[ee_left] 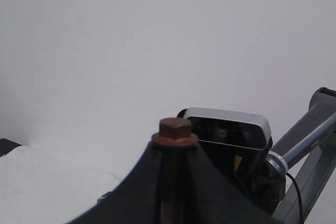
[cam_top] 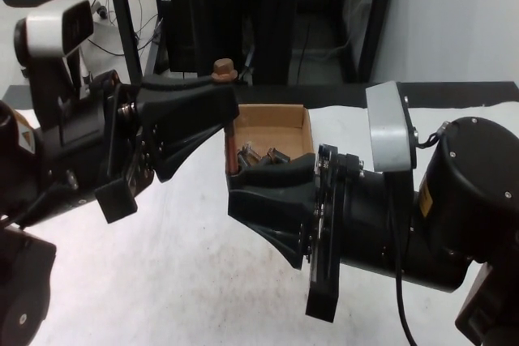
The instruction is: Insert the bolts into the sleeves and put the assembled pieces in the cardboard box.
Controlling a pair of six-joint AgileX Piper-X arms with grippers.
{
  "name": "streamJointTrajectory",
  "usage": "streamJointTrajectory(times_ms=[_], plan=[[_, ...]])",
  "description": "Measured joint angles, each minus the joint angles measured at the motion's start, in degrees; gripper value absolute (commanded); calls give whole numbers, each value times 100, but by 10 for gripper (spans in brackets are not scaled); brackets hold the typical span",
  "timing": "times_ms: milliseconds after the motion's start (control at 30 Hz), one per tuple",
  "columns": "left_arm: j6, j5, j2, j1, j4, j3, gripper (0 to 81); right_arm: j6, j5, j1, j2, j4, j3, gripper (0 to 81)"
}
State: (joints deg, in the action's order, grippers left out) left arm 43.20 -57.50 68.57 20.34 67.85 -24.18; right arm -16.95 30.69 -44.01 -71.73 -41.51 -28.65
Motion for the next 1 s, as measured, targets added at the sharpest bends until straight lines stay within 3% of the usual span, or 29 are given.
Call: streamJointTrajectory(times_ms=[833,933,1000], plan=[[45,-256,0,0,5,0,0,-16,-2,24,0,8,-340,8],[45,-183,0,0,-18,0,46,-24,63,117,0,39,-376,8],[45,-173,15,0,-27,0,131,-21,142,177,0,68,-384,8]])
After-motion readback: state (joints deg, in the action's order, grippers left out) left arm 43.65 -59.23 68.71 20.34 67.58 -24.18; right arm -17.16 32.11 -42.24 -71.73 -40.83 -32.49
